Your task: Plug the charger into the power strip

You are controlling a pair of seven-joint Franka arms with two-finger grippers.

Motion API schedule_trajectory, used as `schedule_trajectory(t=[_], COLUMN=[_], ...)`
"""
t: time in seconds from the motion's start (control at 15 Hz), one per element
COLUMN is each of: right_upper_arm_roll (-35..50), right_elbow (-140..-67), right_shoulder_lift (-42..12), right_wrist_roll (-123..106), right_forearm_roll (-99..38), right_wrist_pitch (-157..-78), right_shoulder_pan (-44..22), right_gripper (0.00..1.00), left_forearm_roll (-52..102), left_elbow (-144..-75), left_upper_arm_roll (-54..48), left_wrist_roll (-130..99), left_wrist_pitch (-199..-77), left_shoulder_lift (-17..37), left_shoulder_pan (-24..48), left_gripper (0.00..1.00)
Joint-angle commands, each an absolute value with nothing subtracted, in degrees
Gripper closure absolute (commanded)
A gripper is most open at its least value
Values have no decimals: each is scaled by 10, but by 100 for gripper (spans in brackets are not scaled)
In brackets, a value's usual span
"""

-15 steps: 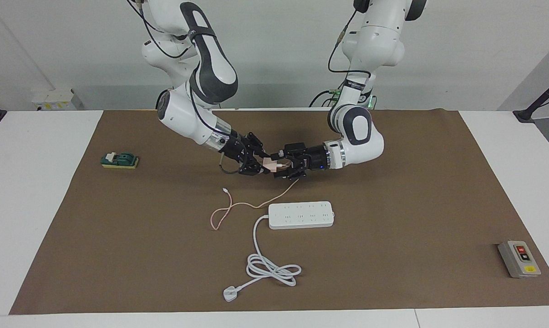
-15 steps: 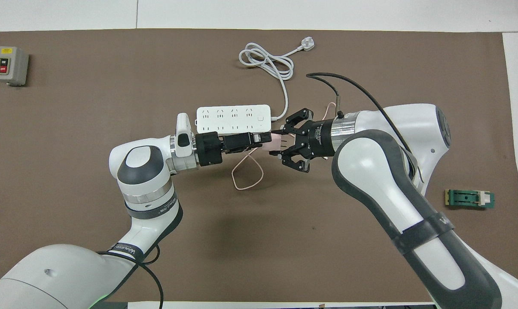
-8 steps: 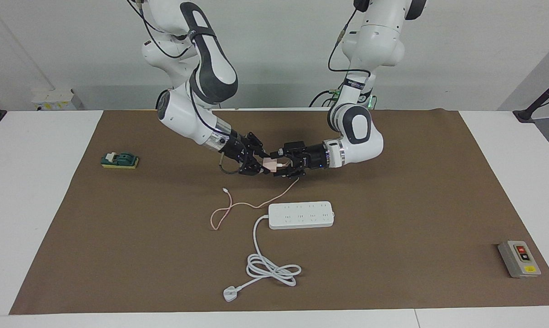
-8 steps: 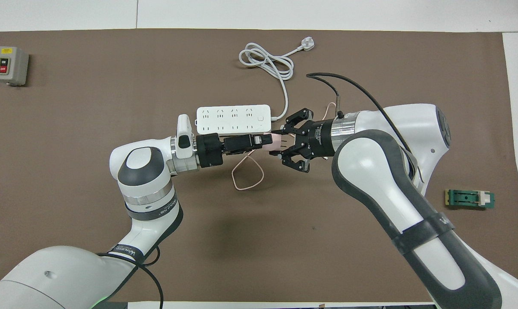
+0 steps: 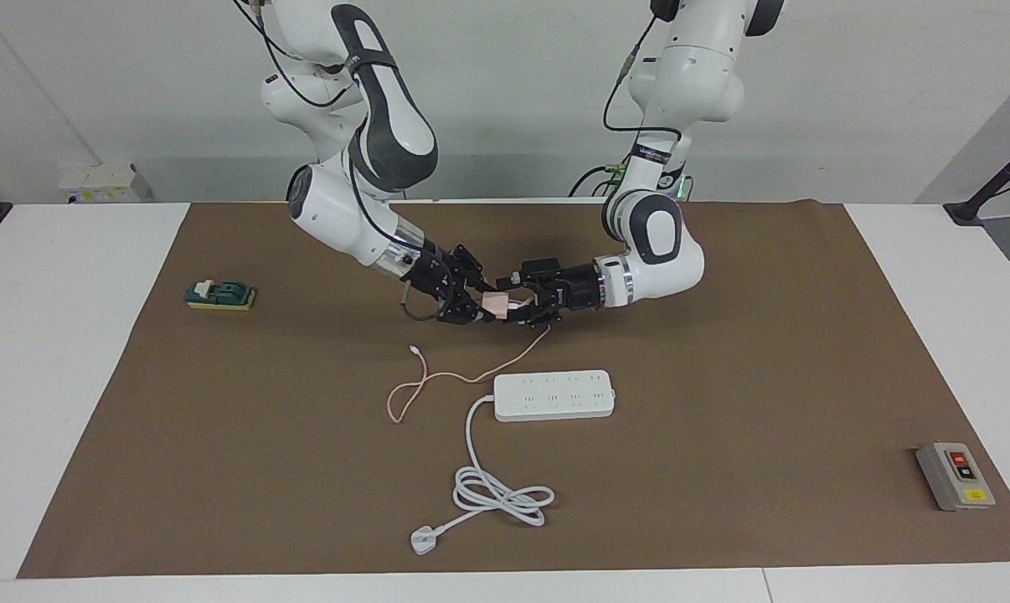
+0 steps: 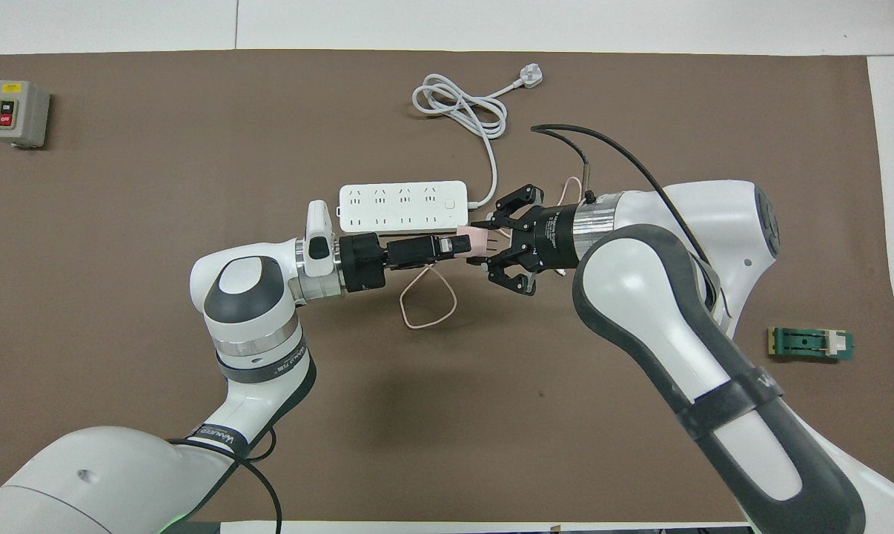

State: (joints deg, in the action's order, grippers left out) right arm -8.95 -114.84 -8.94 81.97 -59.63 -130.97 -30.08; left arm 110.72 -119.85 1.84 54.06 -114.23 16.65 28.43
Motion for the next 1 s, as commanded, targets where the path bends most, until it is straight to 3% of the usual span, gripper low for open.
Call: schedule_trajectory(t=[0.0, 0.6, 0.93], right_upper_arm_roll=[-90, -90, -90], right_elbow=[-1164, -1165, -1165], right_shoulder_lift=[-76, -76, -76], right_wrist_roll=[809, 809, 809], right_forearm_roll=[-610, -610, -610], right_wrist_pitch=[-1324, -1324, -1324], right_shoulder_pan=[-303, -304, -304], right_gripper=[100, 100, 100], left_forearm_roll=[1117, 1117, 1117], left_elbow=[-1224, -1219, -1219], left_upper_arm_roll=[26, 26, 26], left_wrist_roll=[553, 553, 553], left_wrist_pitch=[-1138, -1145, -1147], left_shoulder_lift=[142, 143, 144], left_shoulder_pan=[294, 297, 298], left_gripper=[0, 0, 31])
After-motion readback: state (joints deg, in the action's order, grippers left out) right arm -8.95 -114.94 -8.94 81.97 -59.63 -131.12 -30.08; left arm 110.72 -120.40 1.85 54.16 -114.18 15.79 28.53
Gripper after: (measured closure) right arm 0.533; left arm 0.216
